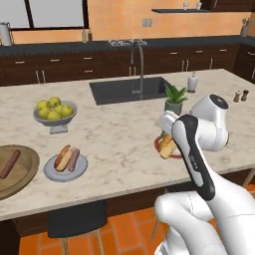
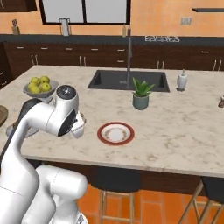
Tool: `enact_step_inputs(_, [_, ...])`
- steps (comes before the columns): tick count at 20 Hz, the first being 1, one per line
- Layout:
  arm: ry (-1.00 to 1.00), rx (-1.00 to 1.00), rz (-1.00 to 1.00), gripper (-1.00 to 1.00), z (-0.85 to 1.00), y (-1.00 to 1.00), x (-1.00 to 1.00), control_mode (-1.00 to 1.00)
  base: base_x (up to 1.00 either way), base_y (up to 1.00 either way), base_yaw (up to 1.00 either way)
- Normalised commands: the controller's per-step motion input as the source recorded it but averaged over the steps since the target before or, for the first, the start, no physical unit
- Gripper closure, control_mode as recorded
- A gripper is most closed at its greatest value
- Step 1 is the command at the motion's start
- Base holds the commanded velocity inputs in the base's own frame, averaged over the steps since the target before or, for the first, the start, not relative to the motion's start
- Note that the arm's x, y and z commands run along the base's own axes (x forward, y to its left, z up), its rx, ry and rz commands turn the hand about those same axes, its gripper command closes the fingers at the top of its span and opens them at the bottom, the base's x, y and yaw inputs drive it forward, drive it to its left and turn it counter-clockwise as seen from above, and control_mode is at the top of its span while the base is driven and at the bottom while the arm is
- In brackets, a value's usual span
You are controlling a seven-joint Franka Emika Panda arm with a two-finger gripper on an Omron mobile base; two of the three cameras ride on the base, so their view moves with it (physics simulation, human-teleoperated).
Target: Place one bun and one sausage from the bowl on each plate.
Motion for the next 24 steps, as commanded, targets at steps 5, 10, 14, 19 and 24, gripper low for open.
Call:
enact_step_inputs(5, [0.1, 0.02, -0.01, 1.0, -0.02, -0.5, 0.58, -1.0, 0.28, -0.4, -0.02])
enact_step_inputs(10, [0.28, 0.0, -0.01, 1.0, -0.6, -0.09, 1.0, -1.0, 0.0, 0.0, 0.0])
enact_step_inputs(14, [0.33, 0.0, -0.04, 1.0, -0.68, 0.0, 1.0, -1.0, 0.0, 0.0, 0.0])
enact_step_inputs(19, [0.15, 0.0, -0.01, 1.0, -0.63, 0.0, 0.97, -1.0, 0.0, 0.0, 0.0])
enact_step_inputs(24, [-0.04, 0.0, 0.0, 1.0, -0.67, -0.09, 0.52, -1.0, 0.0, 0.0, 0.0])
